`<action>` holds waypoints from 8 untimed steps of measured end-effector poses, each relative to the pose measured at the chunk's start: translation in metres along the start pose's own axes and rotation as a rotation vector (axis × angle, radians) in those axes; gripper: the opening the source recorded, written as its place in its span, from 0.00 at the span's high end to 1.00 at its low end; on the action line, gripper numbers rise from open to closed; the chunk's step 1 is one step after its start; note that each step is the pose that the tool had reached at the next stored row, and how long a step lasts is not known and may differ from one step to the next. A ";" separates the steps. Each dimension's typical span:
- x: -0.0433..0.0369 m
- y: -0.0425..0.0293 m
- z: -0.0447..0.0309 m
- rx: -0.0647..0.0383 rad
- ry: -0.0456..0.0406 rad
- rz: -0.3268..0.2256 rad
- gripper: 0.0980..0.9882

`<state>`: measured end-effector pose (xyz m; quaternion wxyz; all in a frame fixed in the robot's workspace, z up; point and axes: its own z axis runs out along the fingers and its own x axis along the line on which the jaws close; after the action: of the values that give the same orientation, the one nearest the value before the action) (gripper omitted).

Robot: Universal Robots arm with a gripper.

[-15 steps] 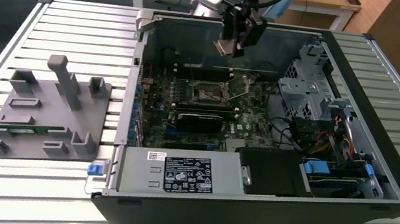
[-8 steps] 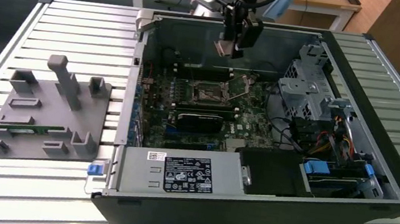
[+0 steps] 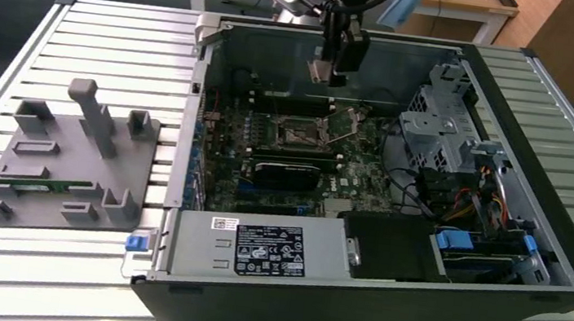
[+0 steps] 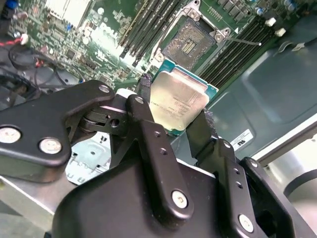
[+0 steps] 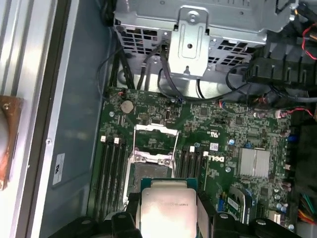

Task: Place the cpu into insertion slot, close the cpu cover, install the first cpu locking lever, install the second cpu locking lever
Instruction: 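Place the cpu into insertion slot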

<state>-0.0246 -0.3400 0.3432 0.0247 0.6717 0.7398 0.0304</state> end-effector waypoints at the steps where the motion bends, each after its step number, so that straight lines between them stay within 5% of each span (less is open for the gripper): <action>1: 0.0000 -0.0001 0.0004 0.000 -0.0010 0.012 0.51; 8: 0.0026 -0.0007 0.0042 0.000 -0.0036 0.037 0.51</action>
<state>-0.0252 -0.3374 0.3389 0.0255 0.6853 0.7272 0.0297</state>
